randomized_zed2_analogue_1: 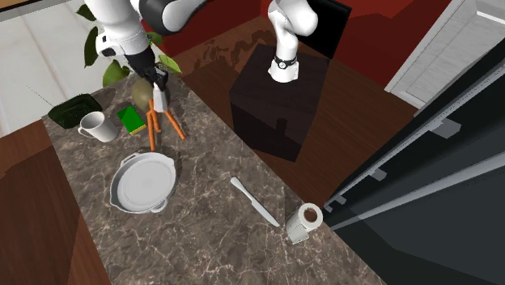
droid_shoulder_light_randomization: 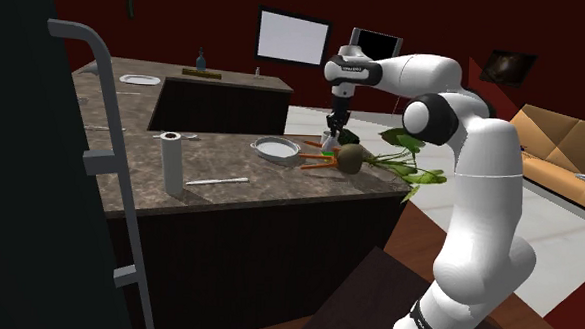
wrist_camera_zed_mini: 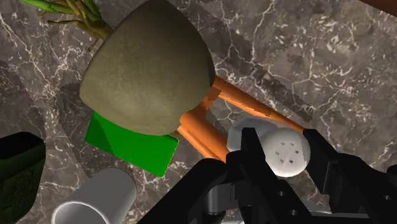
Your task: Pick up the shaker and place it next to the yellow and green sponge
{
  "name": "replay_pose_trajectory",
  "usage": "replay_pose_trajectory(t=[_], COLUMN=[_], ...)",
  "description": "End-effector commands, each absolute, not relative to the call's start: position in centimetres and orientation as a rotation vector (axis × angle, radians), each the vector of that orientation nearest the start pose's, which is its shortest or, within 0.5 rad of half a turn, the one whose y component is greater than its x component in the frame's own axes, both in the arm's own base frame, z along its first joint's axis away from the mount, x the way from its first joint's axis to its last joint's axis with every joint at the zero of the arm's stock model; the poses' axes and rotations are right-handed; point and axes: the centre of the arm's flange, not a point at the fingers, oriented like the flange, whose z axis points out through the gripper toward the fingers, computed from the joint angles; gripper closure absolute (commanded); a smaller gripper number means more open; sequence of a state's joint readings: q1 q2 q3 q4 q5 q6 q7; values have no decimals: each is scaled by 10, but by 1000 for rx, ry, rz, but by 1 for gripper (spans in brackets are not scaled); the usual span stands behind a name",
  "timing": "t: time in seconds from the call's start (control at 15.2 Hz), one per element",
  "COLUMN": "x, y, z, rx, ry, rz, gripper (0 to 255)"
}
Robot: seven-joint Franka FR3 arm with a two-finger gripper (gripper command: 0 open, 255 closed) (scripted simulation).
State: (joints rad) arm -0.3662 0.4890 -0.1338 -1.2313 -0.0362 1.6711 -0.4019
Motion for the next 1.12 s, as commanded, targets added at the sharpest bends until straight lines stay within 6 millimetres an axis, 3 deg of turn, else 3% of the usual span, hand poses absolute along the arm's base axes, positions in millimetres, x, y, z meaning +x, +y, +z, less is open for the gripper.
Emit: replay_pose_trajectory(t=[0.0, 1.06], x=[619, 619], y=[-317, -317], z=[473, 389], rx=[-3201, -3201], ry=[125, 125], rz=[147, 147], gripper=[255, 255])
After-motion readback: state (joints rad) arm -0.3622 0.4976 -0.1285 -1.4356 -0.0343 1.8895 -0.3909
